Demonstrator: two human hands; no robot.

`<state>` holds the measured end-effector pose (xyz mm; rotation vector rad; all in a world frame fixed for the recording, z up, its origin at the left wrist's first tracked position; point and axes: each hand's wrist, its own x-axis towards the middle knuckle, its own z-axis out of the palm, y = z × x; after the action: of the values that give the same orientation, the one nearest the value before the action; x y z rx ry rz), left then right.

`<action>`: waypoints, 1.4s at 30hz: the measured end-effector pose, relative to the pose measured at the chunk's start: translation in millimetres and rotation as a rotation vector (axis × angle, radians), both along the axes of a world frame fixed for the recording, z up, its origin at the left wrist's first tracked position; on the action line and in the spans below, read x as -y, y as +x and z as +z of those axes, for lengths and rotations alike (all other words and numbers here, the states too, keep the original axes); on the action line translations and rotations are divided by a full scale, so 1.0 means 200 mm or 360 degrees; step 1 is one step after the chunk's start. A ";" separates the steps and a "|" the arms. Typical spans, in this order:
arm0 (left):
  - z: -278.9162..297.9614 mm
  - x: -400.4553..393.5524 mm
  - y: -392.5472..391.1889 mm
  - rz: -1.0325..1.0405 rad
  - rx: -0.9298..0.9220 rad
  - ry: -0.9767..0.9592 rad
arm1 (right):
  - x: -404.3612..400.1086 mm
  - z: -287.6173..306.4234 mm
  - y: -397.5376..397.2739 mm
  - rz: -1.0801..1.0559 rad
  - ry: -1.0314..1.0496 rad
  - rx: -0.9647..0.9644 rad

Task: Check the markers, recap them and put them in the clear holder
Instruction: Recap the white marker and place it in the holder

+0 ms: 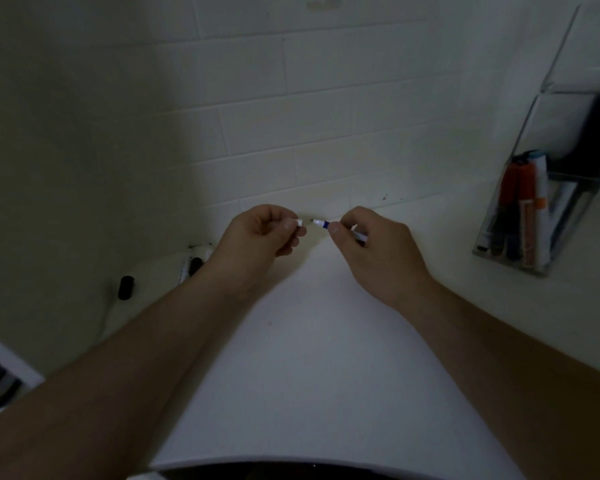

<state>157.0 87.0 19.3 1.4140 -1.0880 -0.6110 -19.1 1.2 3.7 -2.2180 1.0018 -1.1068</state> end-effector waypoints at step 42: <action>-0.05 -0.04 -0.19 -0.0187 0.1438 -0.0319 | 0.03 0.36 -0.17 -0.0028 -0.0413 0.0283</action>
<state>118.1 94.2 8.7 1.4735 -1.8838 0.1074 -53.6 -5.1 74.8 -2.2601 0.8441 -1.4859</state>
